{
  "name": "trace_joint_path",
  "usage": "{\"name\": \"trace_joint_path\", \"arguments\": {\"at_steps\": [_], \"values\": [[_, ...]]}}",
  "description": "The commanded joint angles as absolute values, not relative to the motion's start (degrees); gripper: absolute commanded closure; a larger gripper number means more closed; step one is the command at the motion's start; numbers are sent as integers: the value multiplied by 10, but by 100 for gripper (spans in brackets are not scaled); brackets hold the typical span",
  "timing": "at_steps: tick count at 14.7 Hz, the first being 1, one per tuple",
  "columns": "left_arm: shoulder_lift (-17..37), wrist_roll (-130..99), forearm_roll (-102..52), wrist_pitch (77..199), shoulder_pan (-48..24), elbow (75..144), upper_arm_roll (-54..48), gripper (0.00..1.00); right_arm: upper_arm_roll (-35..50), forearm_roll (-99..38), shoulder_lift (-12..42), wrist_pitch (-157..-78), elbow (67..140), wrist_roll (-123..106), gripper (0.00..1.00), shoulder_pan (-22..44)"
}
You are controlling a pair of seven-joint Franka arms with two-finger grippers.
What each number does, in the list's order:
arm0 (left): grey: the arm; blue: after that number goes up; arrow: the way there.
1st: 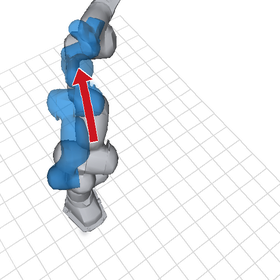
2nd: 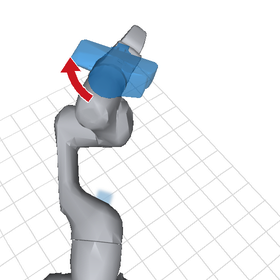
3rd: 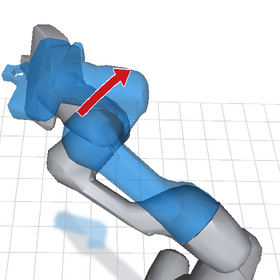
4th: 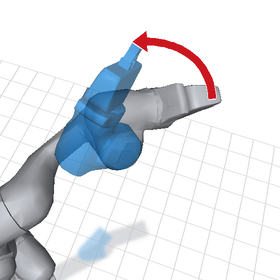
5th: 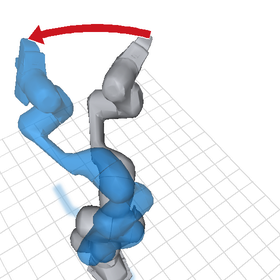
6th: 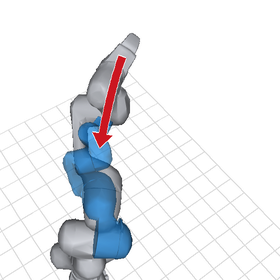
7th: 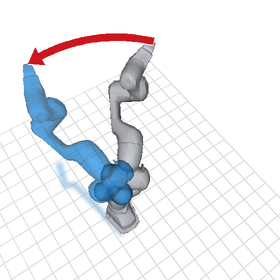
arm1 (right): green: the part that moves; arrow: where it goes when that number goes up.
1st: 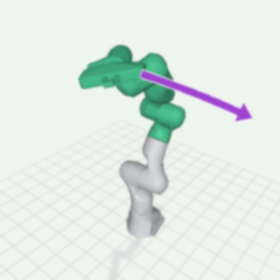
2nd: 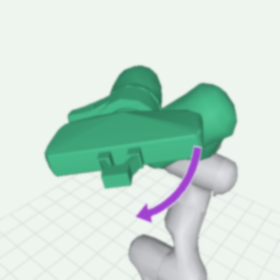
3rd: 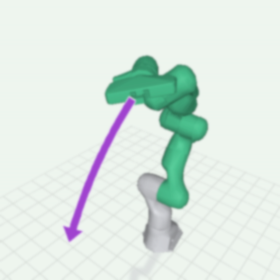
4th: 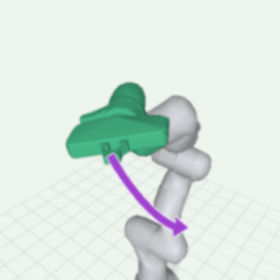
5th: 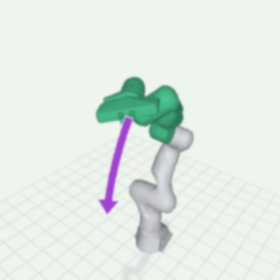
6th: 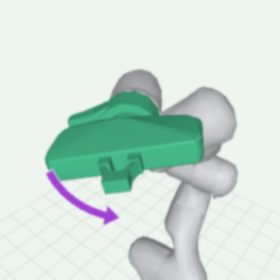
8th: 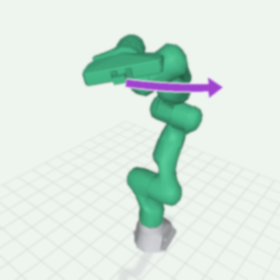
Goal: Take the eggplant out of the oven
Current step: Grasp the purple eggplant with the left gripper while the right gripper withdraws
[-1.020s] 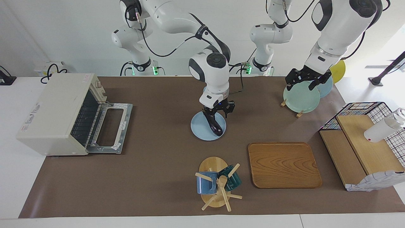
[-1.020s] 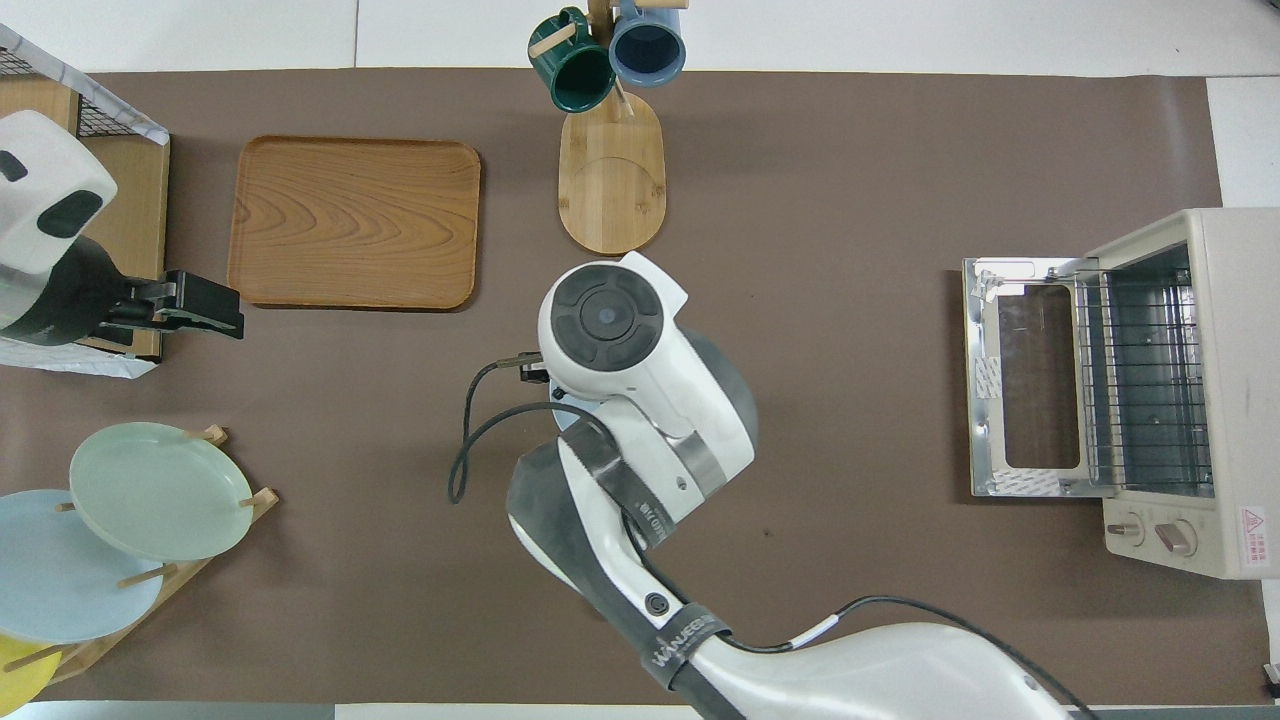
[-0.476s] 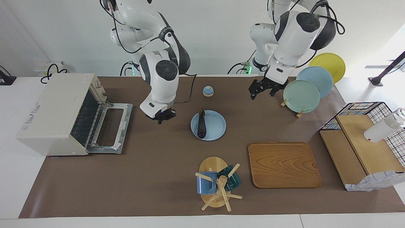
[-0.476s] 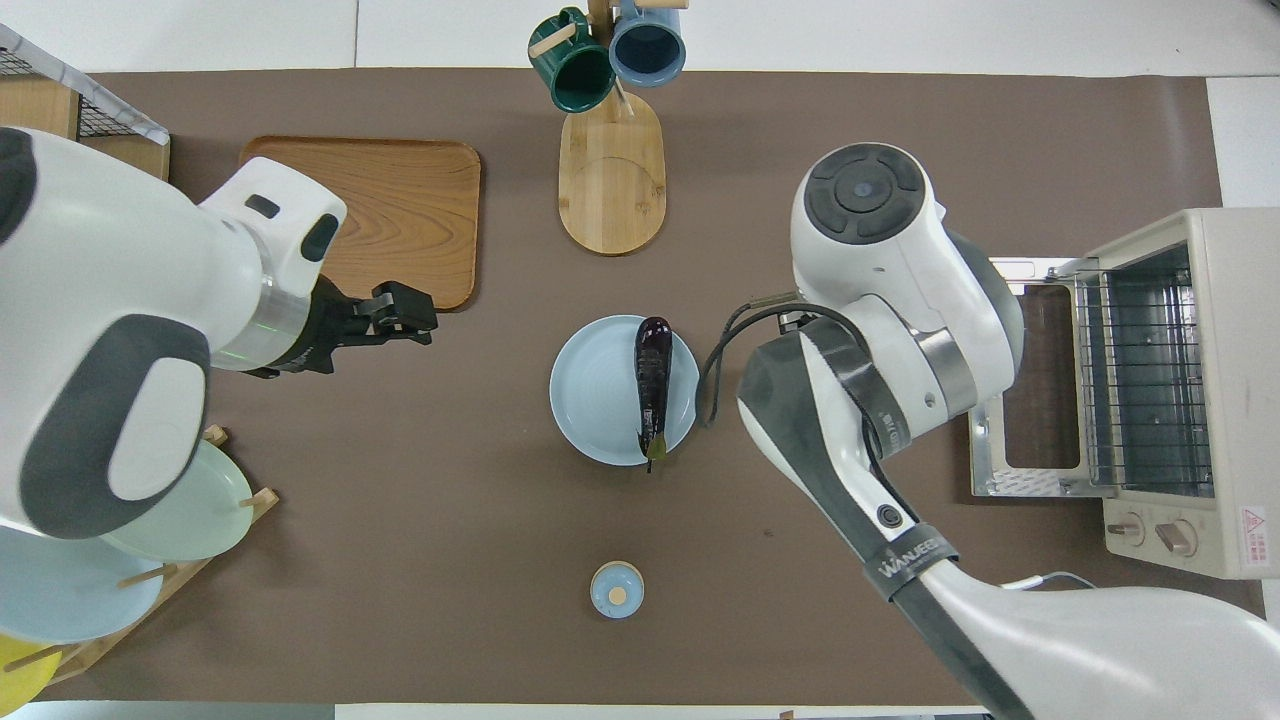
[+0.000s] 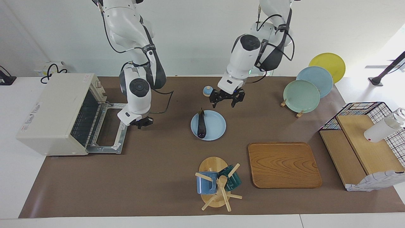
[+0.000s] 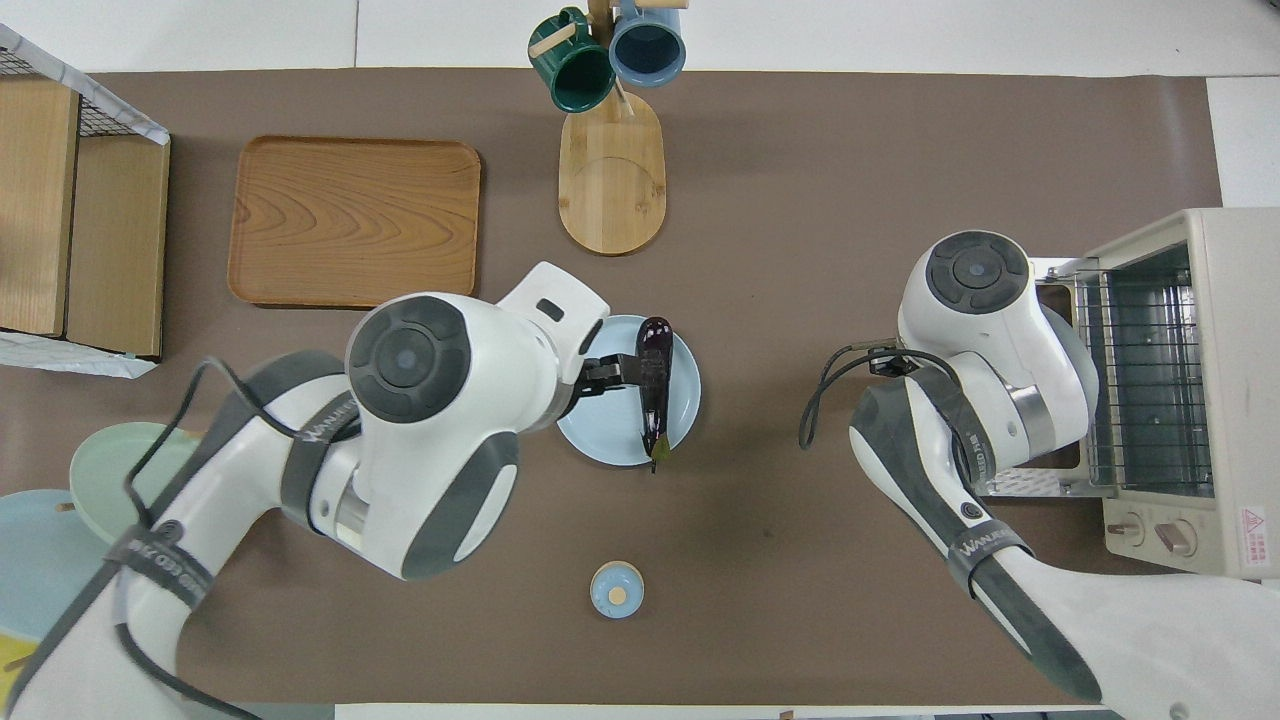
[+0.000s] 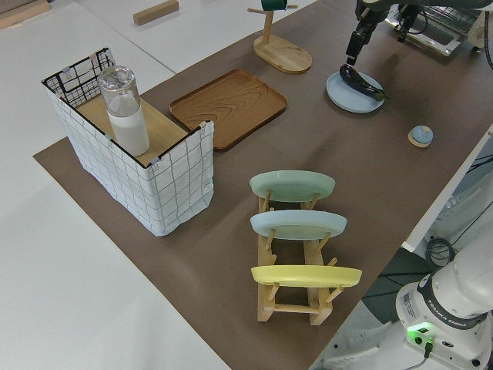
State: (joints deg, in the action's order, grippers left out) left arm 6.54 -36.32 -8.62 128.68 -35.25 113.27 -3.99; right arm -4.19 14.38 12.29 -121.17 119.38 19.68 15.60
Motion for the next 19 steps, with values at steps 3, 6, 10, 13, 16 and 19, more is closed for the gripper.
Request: {"name": "trace_joint_path", "arguments": {"at_steps": [3, 6, 10, 13, 16, 19], "values": [[144, -352, -94, 1420, -410, 1146, -29, 0, -33, 171, 103, -1280, 1252, 160, 97, 105], [187, -332, -92, 1448, -423, 1131, -28, 0, -33, 185, 103, -1278, 1252, 156, 97, 101], [196, -331, -93, 1465, -430, 1134, -28, 0, -33, 228, 103, -1266, 1249, 142, 97, 101], [211, -332, -93, 1490, -430, 1135, -28, 0, -33, 241, 105, -1206, 1210, 102, 97, 104], [214, -330, -93, 1495, -425, 1135, -27, 0, -33, 241, 107, -1140, 1151, 39, 97, 99], [221, -330, -92, 1502, -422, 1135, -26, 4, -33, 241, 100, -1103, 1121, 24, 97, 82]]}}
